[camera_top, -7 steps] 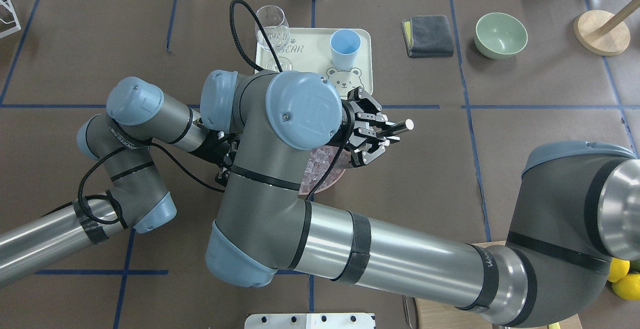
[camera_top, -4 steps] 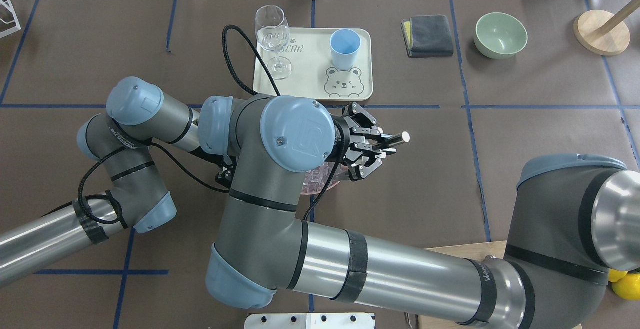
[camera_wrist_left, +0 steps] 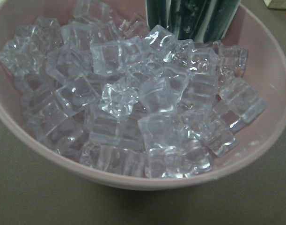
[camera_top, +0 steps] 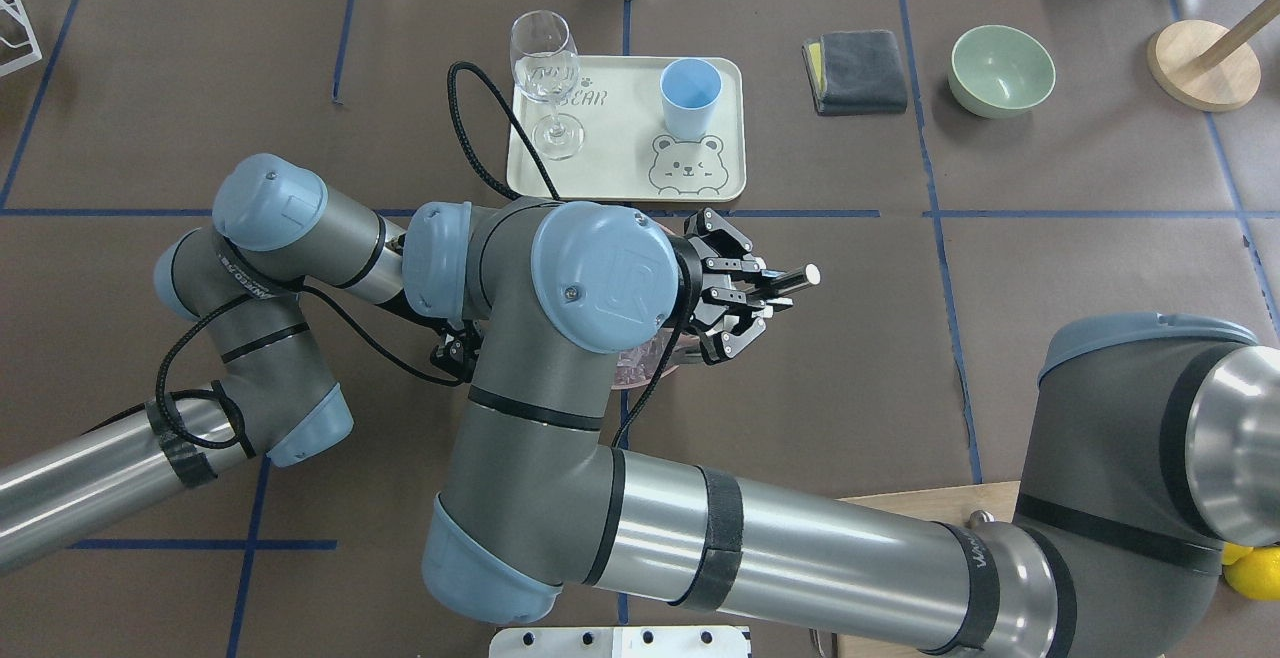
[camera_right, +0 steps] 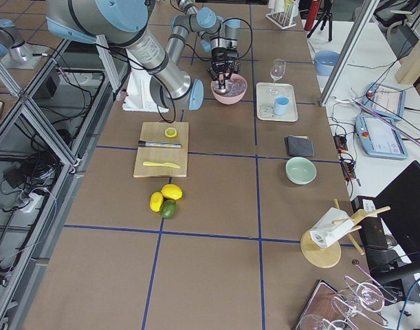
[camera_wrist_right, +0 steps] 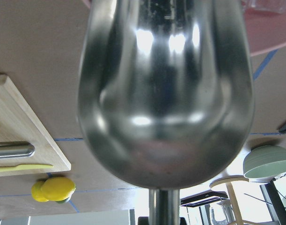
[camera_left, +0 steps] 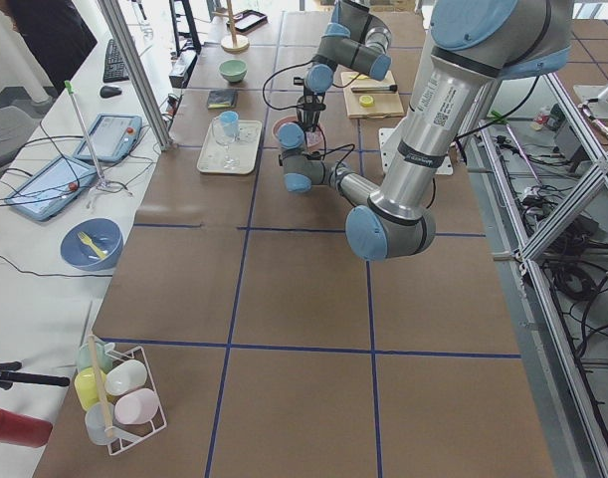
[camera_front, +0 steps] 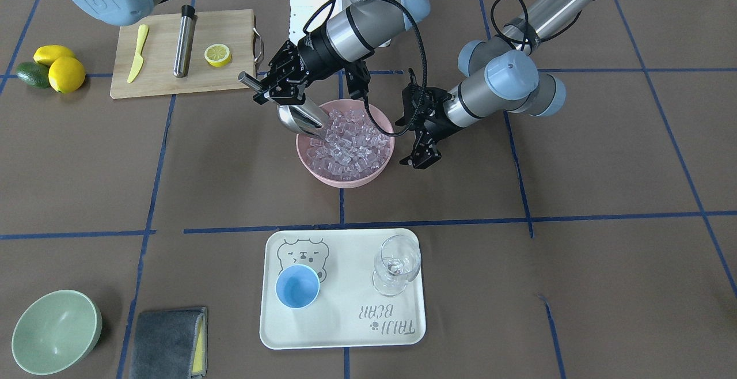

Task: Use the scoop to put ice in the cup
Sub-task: 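Tilt the scoop down into the ice with the right gripper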

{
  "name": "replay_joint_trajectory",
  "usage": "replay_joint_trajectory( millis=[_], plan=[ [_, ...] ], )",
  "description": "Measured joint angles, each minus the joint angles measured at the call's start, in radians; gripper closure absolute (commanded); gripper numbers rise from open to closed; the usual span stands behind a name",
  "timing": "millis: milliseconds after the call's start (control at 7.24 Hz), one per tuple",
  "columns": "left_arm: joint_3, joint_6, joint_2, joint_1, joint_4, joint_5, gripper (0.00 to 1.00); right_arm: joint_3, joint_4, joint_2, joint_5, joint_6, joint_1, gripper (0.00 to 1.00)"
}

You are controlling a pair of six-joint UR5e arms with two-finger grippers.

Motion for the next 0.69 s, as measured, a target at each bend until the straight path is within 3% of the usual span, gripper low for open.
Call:
replay_joint_trajectory(
  millis=[690],
  plan=[
    [0.000, 0.002, 0.001, -0.001, 0.000, 0.000, 0.00, -0.003, 0.042, 0.000, -0.004, -0.003, 0.000, 1.00]
  ],
)
